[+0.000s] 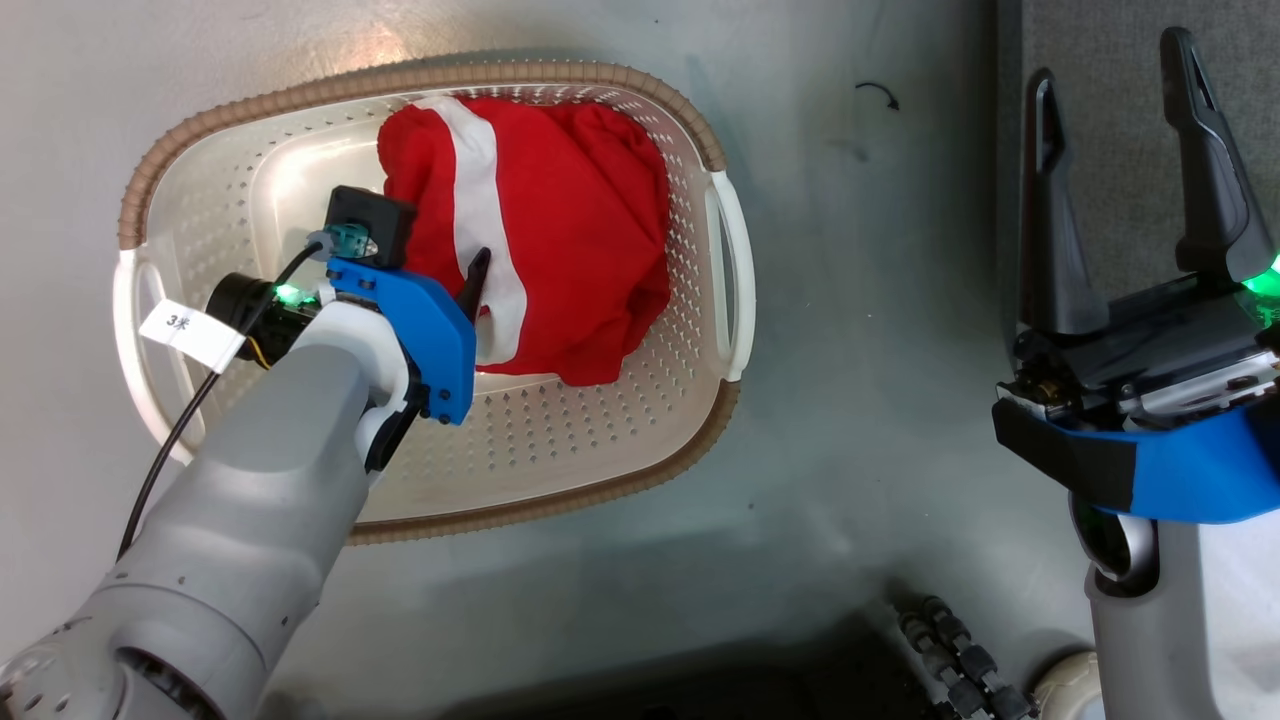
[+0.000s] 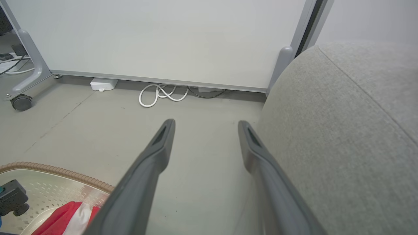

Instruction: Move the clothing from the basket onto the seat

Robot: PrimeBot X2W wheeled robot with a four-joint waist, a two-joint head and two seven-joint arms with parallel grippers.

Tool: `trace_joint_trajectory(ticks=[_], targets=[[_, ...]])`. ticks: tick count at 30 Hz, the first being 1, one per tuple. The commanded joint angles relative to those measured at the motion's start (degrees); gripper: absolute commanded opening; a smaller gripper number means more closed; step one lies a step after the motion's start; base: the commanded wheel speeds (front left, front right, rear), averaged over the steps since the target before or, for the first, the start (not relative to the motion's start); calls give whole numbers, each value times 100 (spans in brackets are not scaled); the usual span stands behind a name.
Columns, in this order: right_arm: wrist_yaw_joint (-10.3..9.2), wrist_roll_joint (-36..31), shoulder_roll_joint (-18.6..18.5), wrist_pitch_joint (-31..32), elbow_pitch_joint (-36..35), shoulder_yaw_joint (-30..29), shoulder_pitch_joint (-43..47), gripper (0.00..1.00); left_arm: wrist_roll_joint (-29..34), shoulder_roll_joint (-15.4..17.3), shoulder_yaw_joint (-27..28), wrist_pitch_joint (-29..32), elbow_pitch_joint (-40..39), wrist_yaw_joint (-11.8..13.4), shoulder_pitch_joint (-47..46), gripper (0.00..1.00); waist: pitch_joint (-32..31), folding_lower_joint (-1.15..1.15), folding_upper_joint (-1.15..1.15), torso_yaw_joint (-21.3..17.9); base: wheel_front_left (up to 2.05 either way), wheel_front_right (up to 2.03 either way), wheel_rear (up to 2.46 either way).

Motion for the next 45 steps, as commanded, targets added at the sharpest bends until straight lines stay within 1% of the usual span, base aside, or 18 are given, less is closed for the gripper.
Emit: trace_joint_trajectory(ticks=[1,8,9,10,11,17,22,25,27,33,37,45], targets=[[3,17,5,3,-24,5,-8,100,-47,0,-23,-7,21,-4,-112,100,9,-1,0,-6,0,0,0],[3,40,5,3,-85,-12,23,100,-177,-59,-301,-46,102,-5,-207,100,64,-1,0,-40,0,0,0],[3,34,5,3,-93,-21,33,100,-164,-60,-352,-61,119,-5,-232,49,72,-1,0,-35,0,0,0],[3,26,5,3,-94,-30,39,100,-157,-65,-394,-92,134,-5,-250,11,77,-1,0,-26,0,0,0],[3,22,5,3,-91,-31,38,100,-167,-70,-434,-133,151,-5,-251,0,78,-1,0,-20,0,0,0],[3,19,5,3,-21,-11,-27,100,-293,-134,-625,-417,78,-5,-244,0,-43,-1,0,57,0,0,0],[3,21,5,3,69,-19,-100,100,-444,-204,-734,-690,-64,-5,-170,0,-302,-1,0,155,0,0,0],[2,34,4,3,149,-21,-96,100,-521,-243,-805,-841,-135,-5,-79,0,-521,-1,0,231,0,0,0],[3,44,4,2,255,-2,-86,100,-589,-281,-857,-973,-215,-5,15,0,-791,-1,0,307,0,0,0],[3,73,4,3,485,-47,3,100,-677,-224,-841,-1110,-393,-5,255,0,-1386,-1,0,436,0,0,0],[3,100,3,3,616,-96,113,100,-485,-106,-428,-1111,-689,-5,403,0,-1792,-1,0,537,0,0,0],[3,198,3,3,877,-144,352,100,374,79,699,-1115,-1301,-5,960,0,-2592,-1,0,657,0,0,0]])
